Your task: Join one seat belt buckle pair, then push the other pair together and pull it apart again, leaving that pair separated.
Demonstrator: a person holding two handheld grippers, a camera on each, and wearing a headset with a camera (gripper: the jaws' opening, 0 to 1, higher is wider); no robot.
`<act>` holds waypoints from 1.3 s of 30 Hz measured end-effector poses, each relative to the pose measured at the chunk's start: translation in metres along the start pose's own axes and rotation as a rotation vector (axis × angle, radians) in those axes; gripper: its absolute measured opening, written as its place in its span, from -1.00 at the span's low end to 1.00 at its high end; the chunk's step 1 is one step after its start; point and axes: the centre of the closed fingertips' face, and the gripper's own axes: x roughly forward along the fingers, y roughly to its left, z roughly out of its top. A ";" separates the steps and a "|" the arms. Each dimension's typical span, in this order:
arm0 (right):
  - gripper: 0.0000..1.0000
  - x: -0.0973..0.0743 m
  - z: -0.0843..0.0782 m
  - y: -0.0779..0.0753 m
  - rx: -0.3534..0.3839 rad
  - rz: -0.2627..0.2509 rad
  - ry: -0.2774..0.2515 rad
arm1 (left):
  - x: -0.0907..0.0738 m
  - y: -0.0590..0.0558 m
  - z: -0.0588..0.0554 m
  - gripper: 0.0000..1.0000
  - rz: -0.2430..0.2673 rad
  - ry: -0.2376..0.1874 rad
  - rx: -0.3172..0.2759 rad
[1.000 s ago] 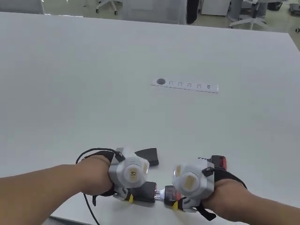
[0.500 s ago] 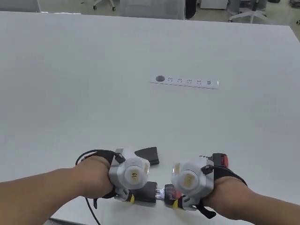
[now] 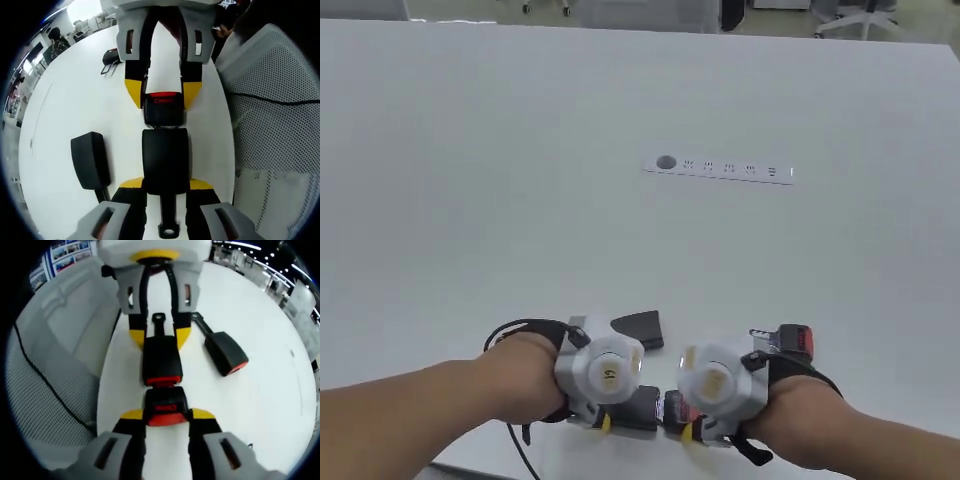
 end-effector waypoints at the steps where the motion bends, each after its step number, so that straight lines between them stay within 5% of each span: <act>1: -0.41 0.003 0.007 0.006 -0.068 0.053 -0.043 | -0.001 -0.001 0.000 -0.42 0.001 -0.003 0.002; 10: -0.40 0.003 0.010 0.005 -0.036 0.034 -0.066 | -0.001 0.000 -0.001 -0.41 0.000 -0.006 0.004; 15: -0.39 0.001 0.006 0.008 -0.033 0.037 -0.103 | -0.001 0.000 -0.001 -0.41 -0.005 0.031 0.030; 21: -0.40 0.000 0.006 0.008 -0.041 0.034 -0.143 | -0.001 0.002 -0.004 -0.42 -0.009 -0.012 0.001; 39: -0.39 -0.001 0.005 0.006 -0.041 0.045 -0.160 | 0.001 0.003 -0.003 -0.43 -0.009 -0.014 -0.005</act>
